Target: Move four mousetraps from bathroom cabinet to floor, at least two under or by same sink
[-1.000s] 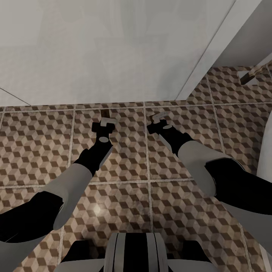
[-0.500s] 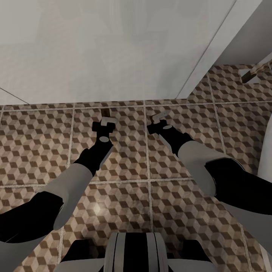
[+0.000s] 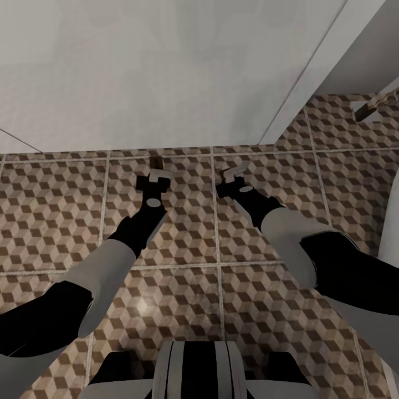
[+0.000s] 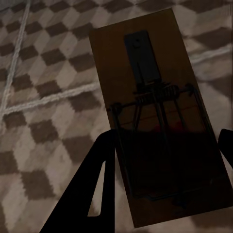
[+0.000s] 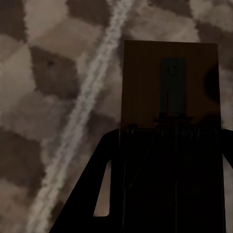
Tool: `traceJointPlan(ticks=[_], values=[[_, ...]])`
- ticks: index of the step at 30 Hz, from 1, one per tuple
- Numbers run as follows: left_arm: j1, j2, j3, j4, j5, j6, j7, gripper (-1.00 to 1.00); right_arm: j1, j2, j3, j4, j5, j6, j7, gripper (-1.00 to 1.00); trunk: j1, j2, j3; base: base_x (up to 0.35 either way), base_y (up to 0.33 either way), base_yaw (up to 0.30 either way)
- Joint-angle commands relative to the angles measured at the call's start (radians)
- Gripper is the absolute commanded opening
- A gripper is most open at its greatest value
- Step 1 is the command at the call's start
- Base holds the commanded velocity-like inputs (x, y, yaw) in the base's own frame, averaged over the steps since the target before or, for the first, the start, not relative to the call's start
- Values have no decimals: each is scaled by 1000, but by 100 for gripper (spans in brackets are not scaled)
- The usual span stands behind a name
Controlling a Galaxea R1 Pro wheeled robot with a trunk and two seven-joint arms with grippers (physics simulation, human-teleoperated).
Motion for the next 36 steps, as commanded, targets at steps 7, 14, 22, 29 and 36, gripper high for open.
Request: traceJointPlan(ticks=[7,14,22,29,36], values=[[-1,0,-23,-2,-12,8,9,-100,0,0,-2,1,9,-3,-1,-100,0,0,0,0,0,0],[-1,2,-30,0,-10,7,9,-100,0,0,0,-2,11,-56,-6,-100,0,0,0,0,0,0],[-1,2,-35,2,-10,7,7,-100,0,0,1,-16,13,-63,-55,-100,0,0,0,0,0,0],[-1,2,-35,5,-9,7,7,-100,0,0,0,-19,12,-63,-78,-100,0,0,0,0,0,0],[-1,3,-35,27,-8,7,6,-100,0,0,1,-19,12,-65,-80,-100,0,0,0,0,0,0]])
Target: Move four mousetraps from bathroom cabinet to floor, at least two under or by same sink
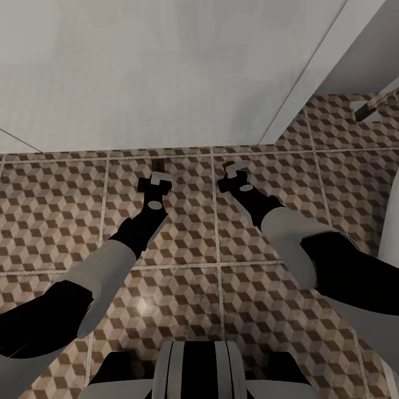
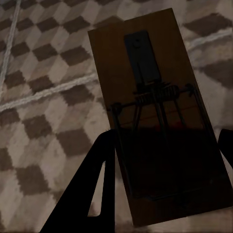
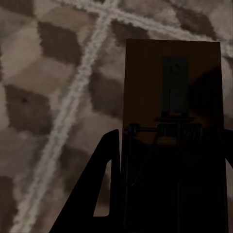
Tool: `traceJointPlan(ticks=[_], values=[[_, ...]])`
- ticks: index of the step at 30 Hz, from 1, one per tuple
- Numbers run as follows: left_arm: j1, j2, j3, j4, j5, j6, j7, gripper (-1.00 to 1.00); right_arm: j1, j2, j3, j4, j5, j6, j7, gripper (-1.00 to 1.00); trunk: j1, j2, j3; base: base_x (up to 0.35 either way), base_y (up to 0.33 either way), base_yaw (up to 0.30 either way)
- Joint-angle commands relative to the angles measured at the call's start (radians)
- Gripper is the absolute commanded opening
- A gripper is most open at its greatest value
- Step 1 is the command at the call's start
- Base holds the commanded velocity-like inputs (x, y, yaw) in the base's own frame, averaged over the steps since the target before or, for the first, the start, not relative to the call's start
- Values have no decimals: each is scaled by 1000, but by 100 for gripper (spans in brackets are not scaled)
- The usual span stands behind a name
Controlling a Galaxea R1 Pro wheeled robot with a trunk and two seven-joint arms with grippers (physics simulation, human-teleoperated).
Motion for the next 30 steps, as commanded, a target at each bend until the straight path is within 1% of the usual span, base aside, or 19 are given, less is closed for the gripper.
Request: traceJointPlan(ticks=[1,14,21,30], values=[[-1,0,-4,7,-11,8,9,-100,-1,0,0,2,9,-2,-4,-100,0,0,0,0,0,0],[-1,0,-3,42,-10,3,7,-100,-1,0,0,2,8,-4,2,-100,0,0,0,0,0,0],[-1,-1,-3,73,-10,-39,7,-100,-1,0,1,2,7,-4,2,-100,0,0,0,0,0,0],[-1,-1,-4,80,-10,-45,7,-100,-1,0,0,2,7,-4,2,-100,0,0,0,0,0,0]])
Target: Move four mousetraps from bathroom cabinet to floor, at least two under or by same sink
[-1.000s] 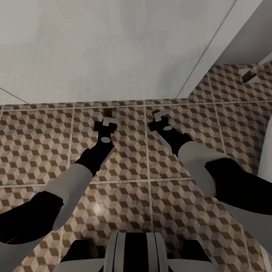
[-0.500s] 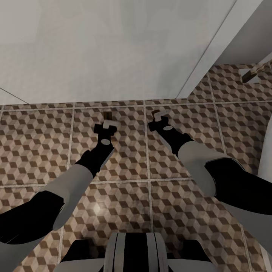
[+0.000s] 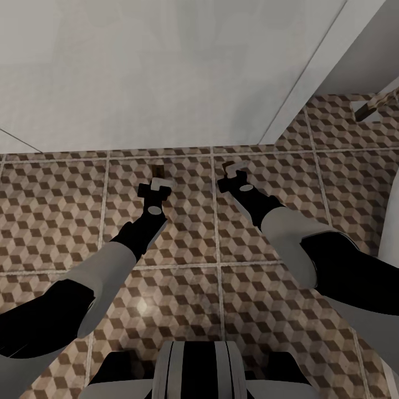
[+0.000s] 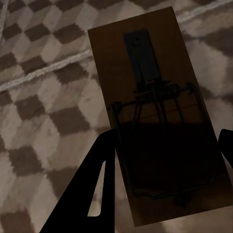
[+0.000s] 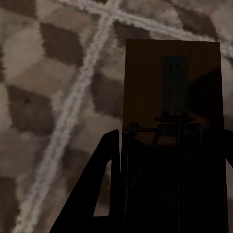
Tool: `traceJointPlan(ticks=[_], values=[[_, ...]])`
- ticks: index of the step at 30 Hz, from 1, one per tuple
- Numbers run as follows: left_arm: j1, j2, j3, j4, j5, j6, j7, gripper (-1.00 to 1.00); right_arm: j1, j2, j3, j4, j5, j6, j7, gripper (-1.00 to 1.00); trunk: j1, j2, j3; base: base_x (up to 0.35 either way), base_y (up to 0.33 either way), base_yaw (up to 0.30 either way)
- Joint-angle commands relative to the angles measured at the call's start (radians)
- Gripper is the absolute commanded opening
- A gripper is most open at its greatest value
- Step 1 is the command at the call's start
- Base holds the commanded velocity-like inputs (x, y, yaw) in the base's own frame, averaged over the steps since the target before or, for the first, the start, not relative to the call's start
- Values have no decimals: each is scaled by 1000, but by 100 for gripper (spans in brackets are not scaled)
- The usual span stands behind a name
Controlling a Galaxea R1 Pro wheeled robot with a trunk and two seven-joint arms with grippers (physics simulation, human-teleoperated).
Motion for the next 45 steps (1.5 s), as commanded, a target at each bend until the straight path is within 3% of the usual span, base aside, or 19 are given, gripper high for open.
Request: traceJointPlan(ticks=[1,17,18,45], values=[[-1,0,-4,1,-10,3,9,-100,-1,0,0,1,9,-2,-3,-100,0,0,0,0,0,0],[-1,0,-5,2,-10,3,9,-100,-1,0,1,3,9,-2,-3,-100,0,0,0,0,0,0],[-1,0,-4,2,-10,3,9,-100,-1,0,1,3,9,-2,-3,100,0,0,0,0,0,0],[-1,-1,-6,19,-12,3,11,-100,-1,0,0,3,9,-3,-2,100,0,0,0,0,0,0]])
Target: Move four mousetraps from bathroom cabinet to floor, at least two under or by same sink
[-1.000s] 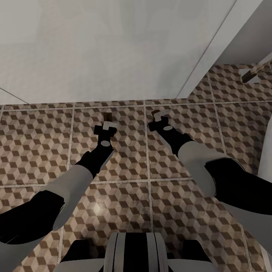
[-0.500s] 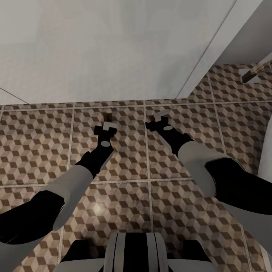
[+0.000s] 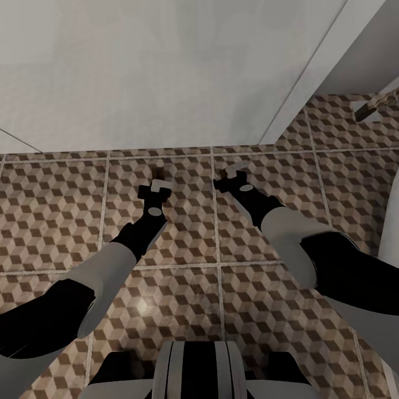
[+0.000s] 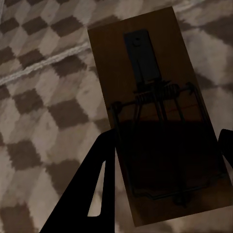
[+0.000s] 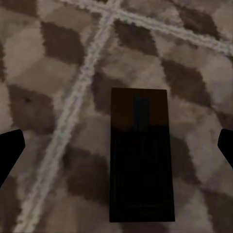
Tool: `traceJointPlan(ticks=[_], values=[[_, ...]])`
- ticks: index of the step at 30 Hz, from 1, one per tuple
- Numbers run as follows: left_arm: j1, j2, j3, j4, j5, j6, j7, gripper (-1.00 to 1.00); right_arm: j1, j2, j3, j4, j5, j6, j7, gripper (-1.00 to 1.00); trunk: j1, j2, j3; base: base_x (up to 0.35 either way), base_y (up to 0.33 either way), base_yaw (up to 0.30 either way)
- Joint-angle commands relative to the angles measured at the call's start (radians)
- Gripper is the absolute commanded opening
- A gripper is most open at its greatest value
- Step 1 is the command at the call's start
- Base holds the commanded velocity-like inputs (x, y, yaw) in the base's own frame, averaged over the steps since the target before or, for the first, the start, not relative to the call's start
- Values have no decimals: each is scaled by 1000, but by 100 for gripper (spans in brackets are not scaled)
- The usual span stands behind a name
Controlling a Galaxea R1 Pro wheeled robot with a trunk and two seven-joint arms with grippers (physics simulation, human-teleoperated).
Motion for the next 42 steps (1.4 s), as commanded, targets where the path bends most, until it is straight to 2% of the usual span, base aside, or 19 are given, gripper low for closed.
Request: traceJointPlan(ticks=[1,42], values=[[-1,0,-4,1,-11,3,10,100,-1,0,0,2,10,-2,-5,100,0,0,0,0,0,0],[-1,-2,-15,0,-12,2,13,100,-1,0,0,4,10,-3,-4,100,0,0,0,-2,0,0]])
